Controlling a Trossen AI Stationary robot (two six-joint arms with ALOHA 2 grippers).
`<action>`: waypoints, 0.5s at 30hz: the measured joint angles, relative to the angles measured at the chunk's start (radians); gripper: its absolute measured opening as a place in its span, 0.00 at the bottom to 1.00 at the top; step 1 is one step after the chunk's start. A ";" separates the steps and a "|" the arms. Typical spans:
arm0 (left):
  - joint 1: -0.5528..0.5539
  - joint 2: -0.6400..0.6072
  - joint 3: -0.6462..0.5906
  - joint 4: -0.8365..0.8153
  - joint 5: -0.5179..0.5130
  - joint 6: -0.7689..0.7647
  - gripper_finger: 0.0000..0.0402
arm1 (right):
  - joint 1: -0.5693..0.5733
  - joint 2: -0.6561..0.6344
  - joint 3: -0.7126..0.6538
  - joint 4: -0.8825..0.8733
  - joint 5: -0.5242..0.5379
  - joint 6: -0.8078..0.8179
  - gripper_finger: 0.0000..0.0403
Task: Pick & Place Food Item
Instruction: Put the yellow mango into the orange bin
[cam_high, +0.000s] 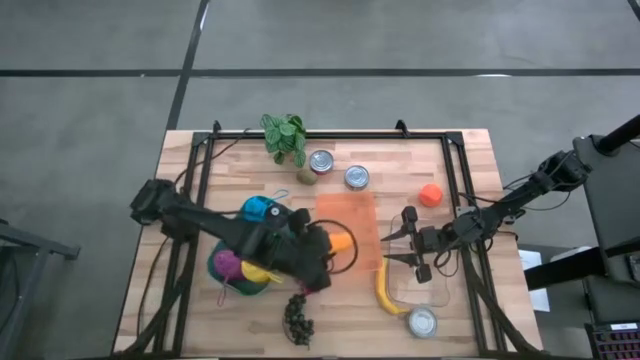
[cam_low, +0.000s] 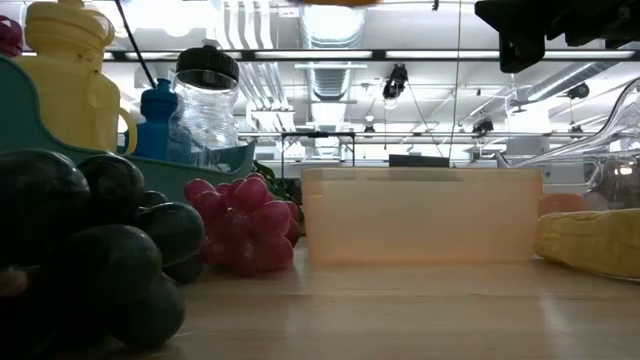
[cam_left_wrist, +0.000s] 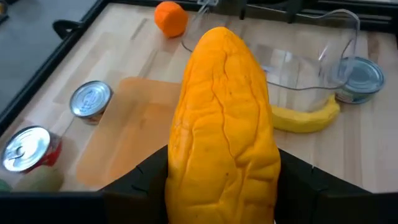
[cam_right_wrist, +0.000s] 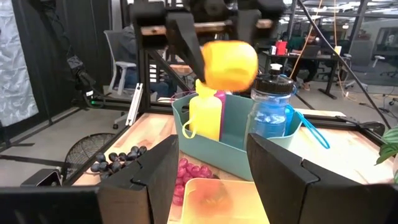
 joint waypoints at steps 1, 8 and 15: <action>0.016 0.000 -0.019 0.031 0.020 0.013 0.50 | 0.000 0.000 0.000 0.000 0.000 0.000 0.47; 0.104 0.001 -0.167 0.240 0.096 0.092 0.50 | 0.000 0.000 0.000 0.000 0.000 0.000 0.47; 0.149 0.002 -0.303 0.416 0.135 0.088 0.50 | 0.000 0.000 0.000 0.000 0.000 0.000 0.47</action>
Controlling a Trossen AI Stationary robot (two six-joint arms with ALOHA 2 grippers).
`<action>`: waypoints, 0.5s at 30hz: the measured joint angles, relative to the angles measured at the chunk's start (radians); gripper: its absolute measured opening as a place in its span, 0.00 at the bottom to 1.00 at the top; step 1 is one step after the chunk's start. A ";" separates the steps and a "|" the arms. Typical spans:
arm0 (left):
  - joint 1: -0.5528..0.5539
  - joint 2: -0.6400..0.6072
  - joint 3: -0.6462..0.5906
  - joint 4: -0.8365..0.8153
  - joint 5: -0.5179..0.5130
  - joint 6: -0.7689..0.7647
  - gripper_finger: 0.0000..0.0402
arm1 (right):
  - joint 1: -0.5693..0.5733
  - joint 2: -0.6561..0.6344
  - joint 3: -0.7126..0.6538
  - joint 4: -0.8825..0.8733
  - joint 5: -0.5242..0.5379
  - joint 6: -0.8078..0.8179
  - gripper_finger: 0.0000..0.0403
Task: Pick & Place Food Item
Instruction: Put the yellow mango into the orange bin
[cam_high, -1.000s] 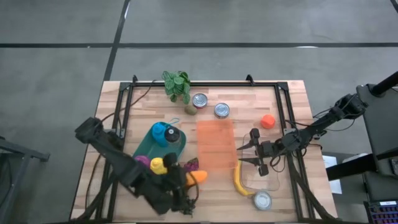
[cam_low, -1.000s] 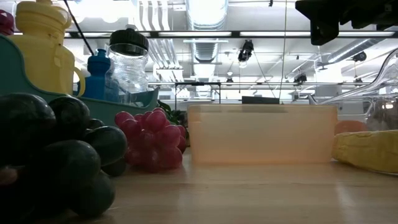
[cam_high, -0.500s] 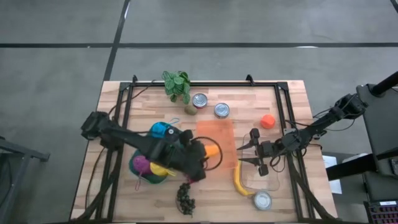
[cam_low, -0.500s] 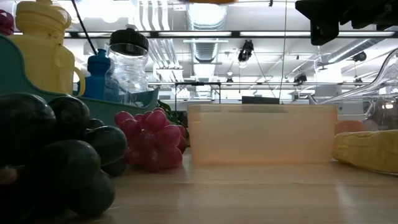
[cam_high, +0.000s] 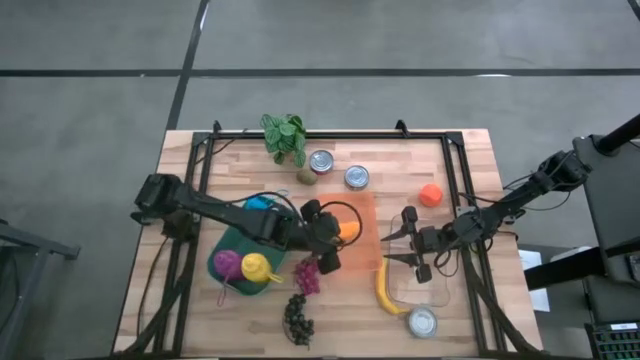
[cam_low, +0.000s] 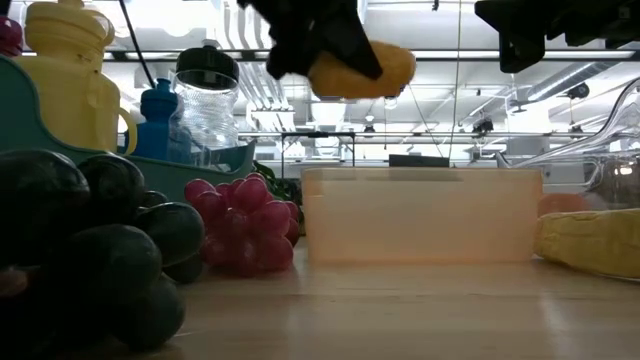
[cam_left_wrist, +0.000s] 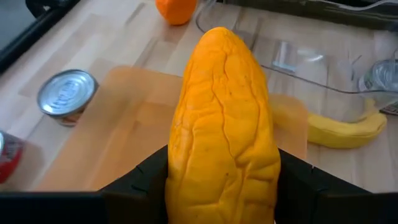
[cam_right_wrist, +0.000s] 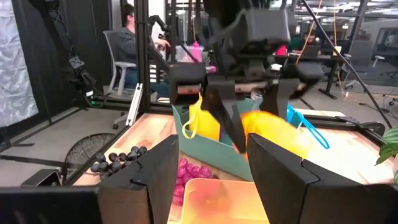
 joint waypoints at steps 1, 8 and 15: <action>0.001 0.000 -0.018 0.025 0.000 -0.001 0.50 | 0.000 0.000 0.000 0.000 0.000 0.000 0.47; 0.003 0.000 -0.106 0.182 0.001 0.005 0.50 | 0.000 0.000 0.000 0.000 0.000 0.000 0.47; -0.011 0.000 -0.120 0.311 0.023 0.126 0.50 | 0.000 0.000 0.000 0.000 0.000 0.000 0.47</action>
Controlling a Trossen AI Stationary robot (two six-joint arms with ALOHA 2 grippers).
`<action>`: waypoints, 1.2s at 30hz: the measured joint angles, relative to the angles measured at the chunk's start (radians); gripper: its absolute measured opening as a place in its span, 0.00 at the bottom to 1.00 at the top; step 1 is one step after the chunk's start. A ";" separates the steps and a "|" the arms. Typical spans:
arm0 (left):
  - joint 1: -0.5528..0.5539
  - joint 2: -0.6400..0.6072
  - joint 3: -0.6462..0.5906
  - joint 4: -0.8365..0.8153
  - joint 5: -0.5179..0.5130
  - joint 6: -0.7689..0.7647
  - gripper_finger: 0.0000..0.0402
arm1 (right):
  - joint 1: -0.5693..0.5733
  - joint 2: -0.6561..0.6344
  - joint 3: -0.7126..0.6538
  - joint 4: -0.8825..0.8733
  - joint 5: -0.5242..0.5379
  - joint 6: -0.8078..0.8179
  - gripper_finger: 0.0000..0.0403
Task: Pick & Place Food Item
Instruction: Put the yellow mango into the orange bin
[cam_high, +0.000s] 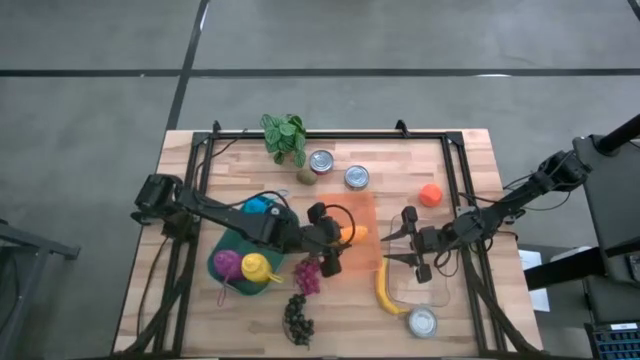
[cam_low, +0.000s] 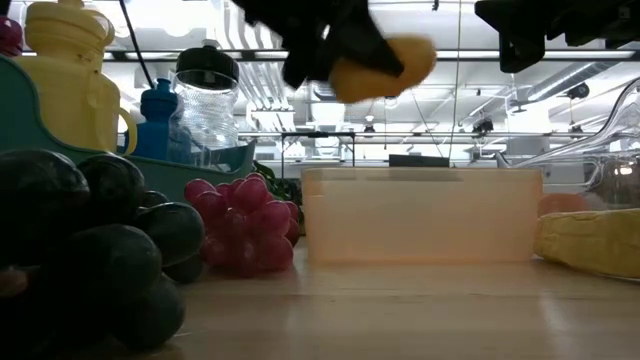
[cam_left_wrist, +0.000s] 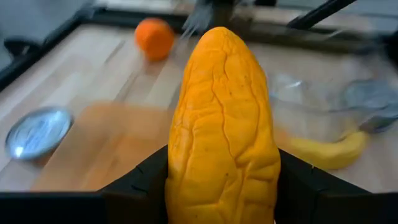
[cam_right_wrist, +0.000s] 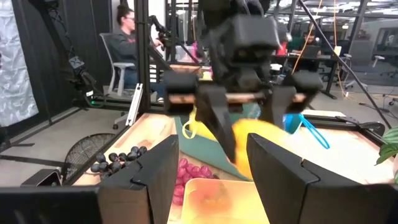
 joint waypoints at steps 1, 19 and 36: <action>-0.007 0.000 0.009 0.018 0.005 0.014 0.50 | 0.000 0.000 0.000 0.000 0.000 0.000 0.47; -0.009 0.105 0.047 0.474 0.049 0.145 0.50 | 0.000 0.000 0.000 0.000 0.000 0.000 0.47; 0.003 0.086 0.045 0.368 -0.010 0.155 0.50 | 0.000 0.000 0.001 -0.320 -0.002 -0.001 0.47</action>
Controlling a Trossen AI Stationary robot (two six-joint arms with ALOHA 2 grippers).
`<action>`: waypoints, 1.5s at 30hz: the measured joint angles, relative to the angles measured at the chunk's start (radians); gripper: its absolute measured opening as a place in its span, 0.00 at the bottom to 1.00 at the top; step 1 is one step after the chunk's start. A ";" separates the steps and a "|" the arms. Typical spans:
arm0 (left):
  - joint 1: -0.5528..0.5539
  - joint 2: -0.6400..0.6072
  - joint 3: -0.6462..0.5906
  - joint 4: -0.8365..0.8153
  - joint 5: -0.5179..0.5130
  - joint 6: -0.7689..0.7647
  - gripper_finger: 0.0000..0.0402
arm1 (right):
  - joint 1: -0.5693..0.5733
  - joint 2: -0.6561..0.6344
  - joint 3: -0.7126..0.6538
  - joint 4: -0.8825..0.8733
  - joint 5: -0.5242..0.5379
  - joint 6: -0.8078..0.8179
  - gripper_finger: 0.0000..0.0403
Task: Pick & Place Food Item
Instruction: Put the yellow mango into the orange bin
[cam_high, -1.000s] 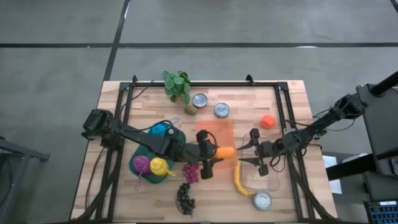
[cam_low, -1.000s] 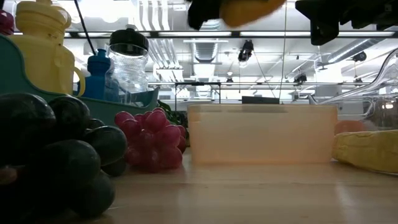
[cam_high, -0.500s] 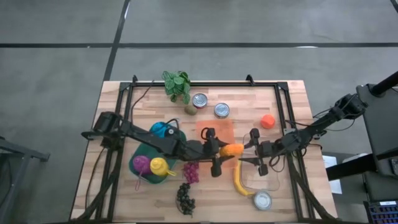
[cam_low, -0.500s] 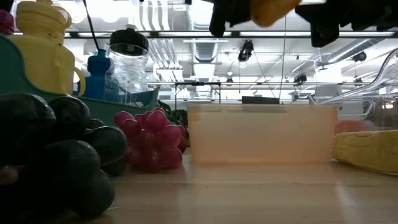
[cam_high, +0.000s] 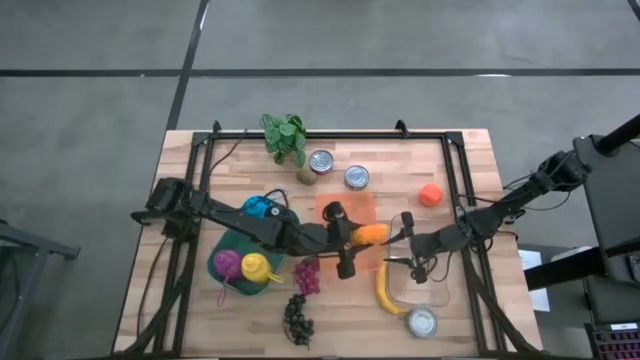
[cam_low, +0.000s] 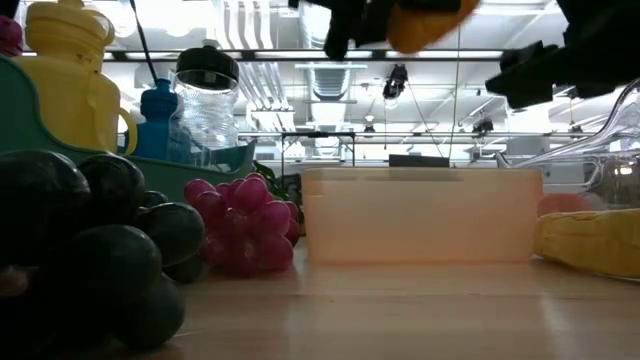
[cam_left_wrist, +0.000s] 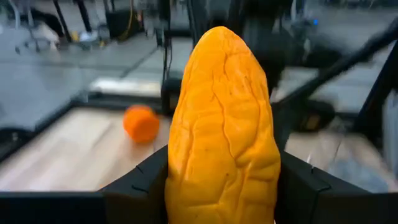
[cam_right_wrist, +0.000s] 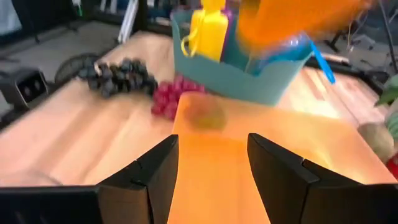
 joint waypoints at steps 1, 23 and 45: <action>-0.001 -0.010 0.002 0.005 0.000 0.004 0.50 | 0.000 0.000 0.000 -0.016 0.000 0.000 0.47; -0.005 0.000 -0.007 -0.298 -0.059 -0.169 0.50 | 0.000 0.000 0.000 -0.066 0.002 0.001 0.47; -0.011 0.062 -0.053 -0.316 -0.058 -0.258 0.50 | 0.000 0.000 -0.001 -0.067 0.003 0.001 0.47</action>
